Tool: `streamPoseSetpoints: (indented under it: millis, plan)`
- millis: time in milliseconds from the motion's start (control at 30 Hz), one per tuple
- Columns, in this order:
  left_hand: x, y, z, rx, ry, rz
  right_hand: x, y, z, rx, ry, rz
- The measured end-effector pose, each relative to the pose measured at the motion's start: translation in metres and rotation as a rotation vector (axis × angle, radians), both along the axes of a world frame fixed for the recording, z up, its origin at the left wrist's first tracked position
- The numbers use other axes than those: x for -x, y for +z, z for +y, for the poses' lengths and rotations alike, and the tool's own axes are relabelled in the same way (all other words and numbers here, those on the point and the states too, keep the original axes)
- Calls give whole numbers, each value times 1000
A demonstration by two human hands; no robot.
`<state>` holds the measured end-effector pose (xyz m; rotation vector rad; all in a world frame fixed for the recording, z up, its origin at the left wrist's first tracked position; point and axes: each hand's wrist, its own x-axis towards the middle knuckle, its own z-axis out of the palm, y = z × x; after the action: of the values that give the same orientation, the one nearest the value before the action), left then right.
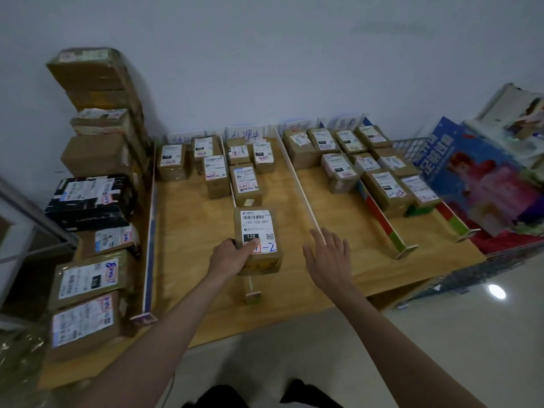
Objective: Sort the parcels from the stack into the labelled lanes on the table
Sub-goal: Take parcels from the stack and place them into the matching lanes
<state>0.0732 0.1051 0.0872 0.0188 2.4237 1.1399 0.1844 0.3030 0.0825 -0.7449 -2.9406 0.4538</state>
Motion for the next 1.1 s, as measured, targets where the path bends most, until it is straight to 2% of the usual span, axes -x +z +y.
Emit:
streamPoseSetpoints:
  millis: [233,467,833,1100]
  plan:
    - [-11,3,73,-25,77,-15,0,-3,85,39,55,-10]
    - [16,6,125,-18,94,-25,33,-10,142,72,81,1]
    - [144,-27,195,-16,117,-101,143,-14,217,78,123,2]
    - [234,-66,242,58,162,-172,206,-47,253,101,169,-66]
